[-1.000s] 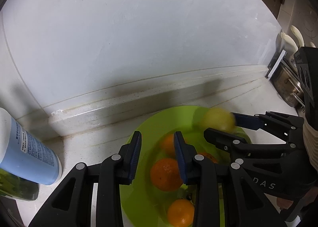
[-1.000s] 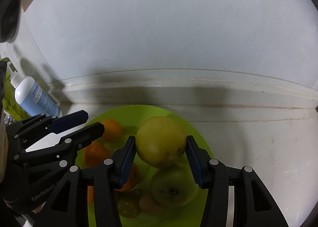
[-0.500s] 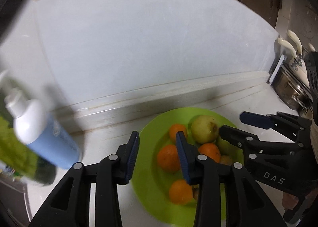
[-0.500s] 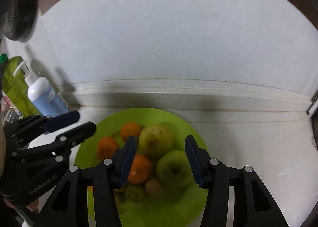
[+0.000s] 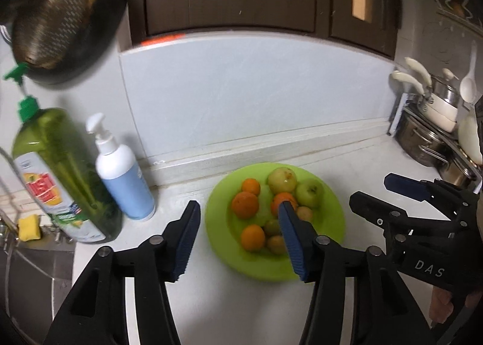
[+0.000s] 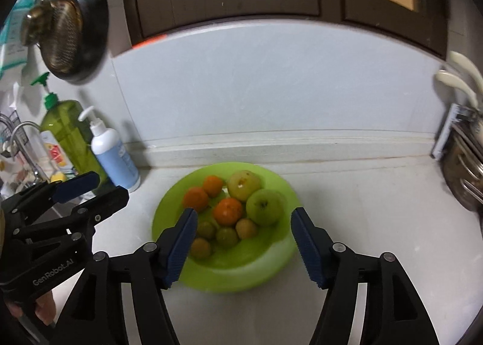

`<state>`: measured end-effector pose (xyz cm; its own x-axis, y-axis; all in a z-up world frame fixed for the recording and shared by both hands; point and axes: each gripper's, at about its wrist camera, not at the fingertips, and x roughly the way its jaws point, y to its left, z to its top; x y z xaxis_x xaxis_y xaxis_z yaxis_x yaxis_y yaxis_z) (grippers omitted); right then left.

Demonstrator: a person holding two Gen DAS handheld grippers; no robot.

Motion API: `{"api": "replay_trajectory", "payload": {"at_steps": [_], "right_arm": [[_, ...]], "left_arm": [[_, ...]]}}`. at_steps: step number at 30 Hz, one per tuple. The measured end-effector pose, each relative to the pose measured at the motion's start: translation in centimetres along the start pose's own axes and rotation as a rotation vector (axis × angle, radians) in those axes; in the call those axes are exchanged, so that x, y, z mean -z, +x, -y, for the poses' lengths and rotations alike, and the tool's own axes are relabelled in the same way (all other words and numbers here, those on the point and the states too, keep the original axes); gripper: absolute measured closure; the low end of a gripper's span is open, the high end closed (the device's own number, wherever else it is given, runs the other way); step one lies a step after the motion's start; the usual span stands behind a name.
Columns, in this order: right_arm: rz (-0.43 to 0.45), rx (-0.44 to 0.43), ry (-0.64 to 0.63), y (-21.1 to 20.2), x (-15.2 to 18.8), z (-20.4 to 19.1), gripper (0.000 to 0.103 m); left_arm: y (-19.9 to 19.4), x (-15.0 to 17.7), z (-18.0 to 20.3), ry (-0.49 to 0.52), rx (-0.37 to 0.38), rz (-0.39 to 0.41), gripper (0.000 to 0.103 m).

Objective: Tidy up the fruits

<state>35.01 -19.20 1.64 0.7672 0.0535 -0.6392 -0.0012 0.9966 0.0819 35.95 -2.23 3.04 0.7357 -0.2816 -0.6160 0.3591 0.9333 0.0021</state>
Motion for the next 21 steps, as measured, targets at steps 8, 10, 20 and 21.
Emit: {"api": "replay_trajectory", "payload": {"at_steps": [8, 10, 20, 21], "right_arm": [[0.07, 0.011, 0.003, -6.7, 2.6, -0.1, 0.032], [0.085, 0.02, 0.002, -8.3, 3.3, -0.2, 0.031], [0.112, 0.015, 0.017, -14.2, 7.1, 0.2, 0.027], [0.113, 0.017, 0.017, -14.7, 7.5, 0.2, 0.027]], "left_arm": [[-6.2, 2.4, 1.7, -0.011, -0.004, 0.05, 0.038], [-7.5, 3.0, 2.1, -0.012, -0.011, 0.059, 0.037], [-13.0, 6.4, 4.1, -0.019, -0.021, 0.107, 0.025], [-13.6, 6.8, 4.4, -0.012, -0.029, 0.112, 0.024]]}}
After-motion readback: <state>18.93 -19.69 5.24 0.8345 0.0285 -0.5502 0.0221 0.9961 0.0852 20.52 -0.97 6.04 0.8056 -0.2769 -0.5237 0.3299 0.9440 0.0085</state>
